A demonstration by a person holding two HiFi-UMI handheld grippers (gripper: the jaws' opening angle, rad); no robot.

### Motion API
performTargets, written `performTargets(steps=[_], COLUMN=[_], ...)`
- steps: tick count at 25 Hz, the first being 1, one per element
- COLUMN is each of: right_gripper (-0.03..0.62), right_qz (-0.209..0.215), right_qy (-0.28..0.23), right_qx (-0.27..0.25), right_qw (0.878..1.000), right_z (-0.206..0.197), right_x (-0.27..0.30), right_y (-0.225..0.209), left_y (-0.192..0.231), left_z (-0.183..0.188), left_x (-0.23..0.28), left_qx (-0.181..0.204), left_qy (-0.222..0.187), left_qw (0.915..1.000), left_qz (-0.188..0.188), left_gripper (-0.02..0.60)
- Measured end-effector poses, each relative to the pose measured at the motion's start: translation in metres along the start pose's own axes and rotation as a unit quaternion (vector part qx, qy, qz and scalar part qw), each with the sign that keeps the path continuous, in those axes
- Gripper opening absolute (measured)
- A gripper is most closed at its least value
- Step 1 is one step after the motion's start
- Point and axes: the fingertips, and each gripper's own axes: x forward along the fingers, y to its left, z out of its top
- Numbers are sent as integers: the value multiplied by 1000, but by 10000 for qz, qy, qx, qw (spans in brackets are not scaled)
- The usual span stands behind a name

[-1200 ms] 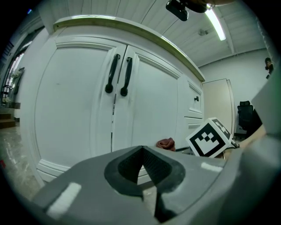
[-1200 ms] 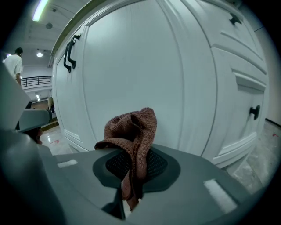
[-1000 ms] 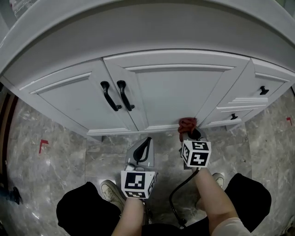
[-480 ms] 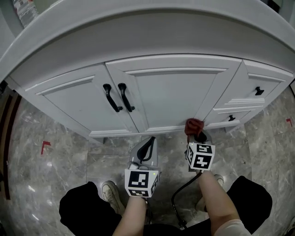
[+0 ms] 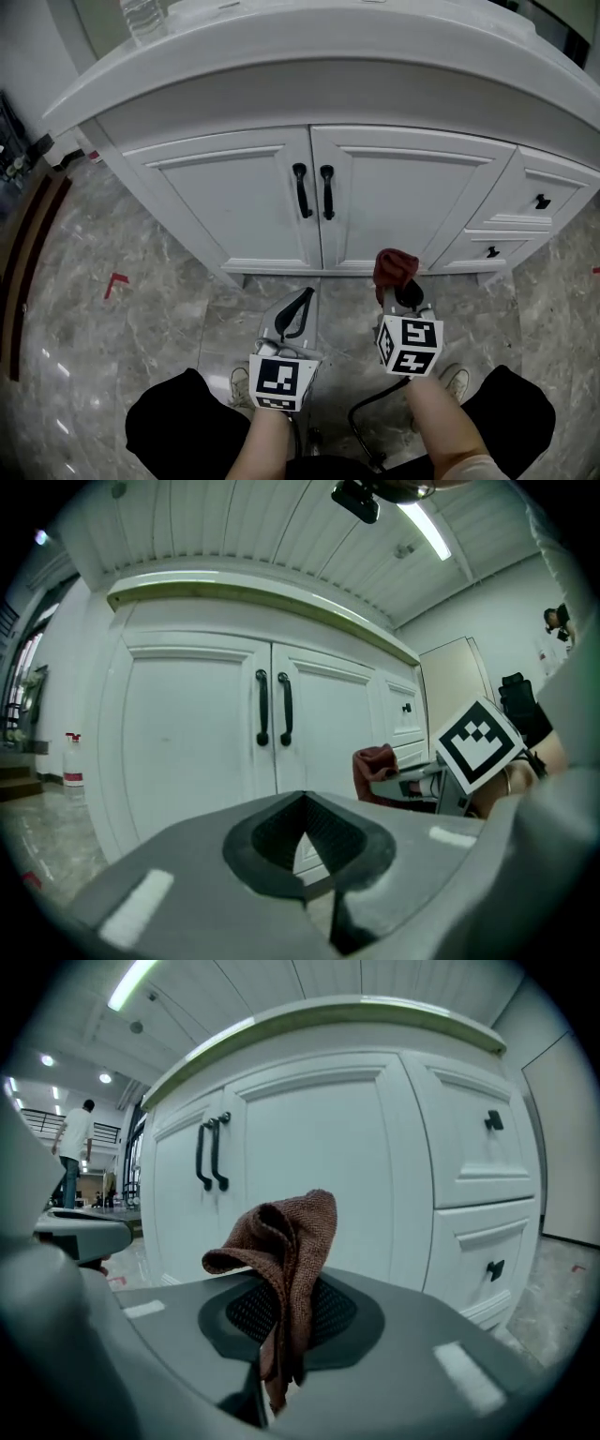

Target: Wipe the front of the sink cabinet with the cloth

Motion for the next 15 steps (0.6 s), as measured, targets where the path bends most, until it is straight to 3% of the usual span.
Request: performTargets(steps=[6, 15], right_gripper=[80, 80], right_qz=[148, 182], right_qy=[-290, -560], right_qx=[-158, -464], right_qw=[9993, 9972], right_z=[25, 52], right_x=[-48, -123], right_y=[53, 101], left_y=[16, 20], left_z=[39, 75], left_x=[-52, -121], left_qx=[-15, -470], left_qy=[-448, -922], left_qw=[9990, 9946], left_qz=[49, 6], left_gripper=[0, 0])
